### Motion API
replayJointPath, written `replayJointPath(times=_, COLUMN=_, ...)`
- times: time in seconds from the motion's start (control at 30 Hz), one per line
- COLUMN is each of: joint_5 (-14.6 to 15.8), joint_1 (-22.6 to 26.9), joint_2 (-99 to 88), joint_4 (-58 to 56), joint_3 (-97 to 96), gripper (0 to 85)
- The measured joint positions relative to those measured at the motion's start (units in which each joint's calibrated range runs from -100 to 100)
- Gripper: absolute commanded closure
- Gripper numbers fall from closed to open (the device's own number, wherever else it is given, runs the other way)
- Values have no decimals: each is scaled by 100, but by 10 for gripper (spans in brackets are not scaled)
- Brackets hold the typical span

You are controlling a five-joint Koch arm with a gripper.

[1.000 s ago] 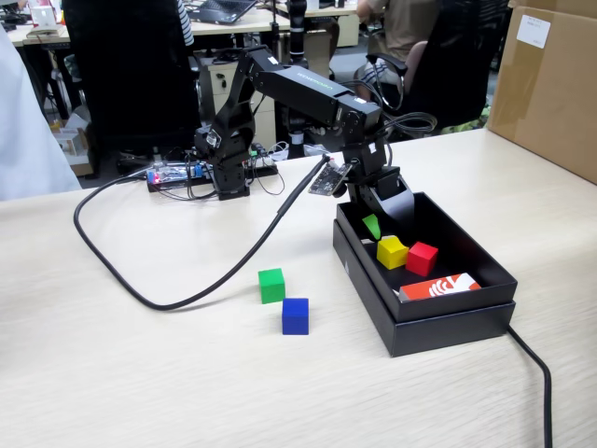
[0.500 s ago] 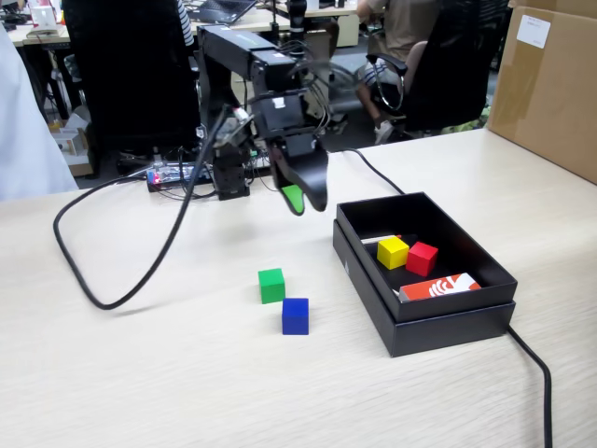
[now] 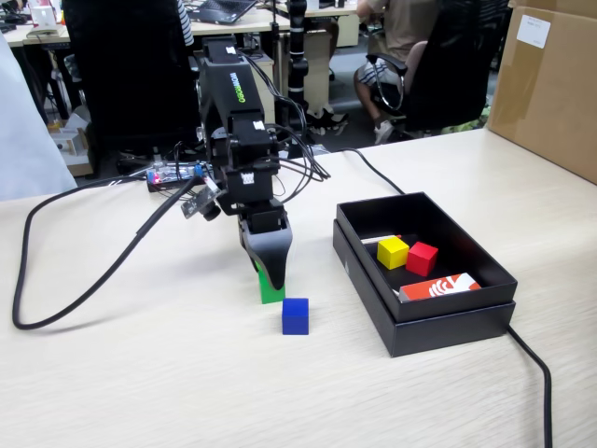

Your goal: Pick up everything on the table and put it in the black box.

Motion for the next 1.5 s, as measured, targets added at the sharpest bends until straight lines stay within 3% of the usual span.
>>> replayJointPath(times=0.1, joint_5=0, joint_1=0, joint_2=207, joint_4=0, joint_3=100, gripper=466)
replayJointPath(times=0.23, joint_5=5, joint_1=0, joint_2=388, joint_4=8, joint_3=246, gripper=710)
replayJointPath(times=0.3, joint_5=10, joint_1=0, joint_2=414, joint_4=0, joint_3=237, gripper=753)
replayJointPath(times=0.6, joint_5=83, joint_1=103, joint_2=-440, joint_4=0, joint_3=219, gripper=751)
replayJointPath(times=0.87, joint_5=396, joint_1=869, joint_2=-1398, joint_4=-31, joint_3=876, gripper=751)
replayJointPath(times=1.07, joint_5=742, joint_1=1558, joint_2=-311, joint_4=-39, joint_3=1908, gripper=750)
replayJointPath(times=1.33, joint_5=904, joint_1=1768, joint_2=1398, joint_4=-39, joint_3=3003, gripper=743)
replayJointPath(times=1.4, joint_5=943, joint_1=1817, joint_2=1968, joint_4=-39, joint_3=3085, gripper=548)
replayJointPath(times=1.5, joint_5=943, joint_1=1841, joint_2=2097, joint_4=-101, joint_3=3268, gripper=488)
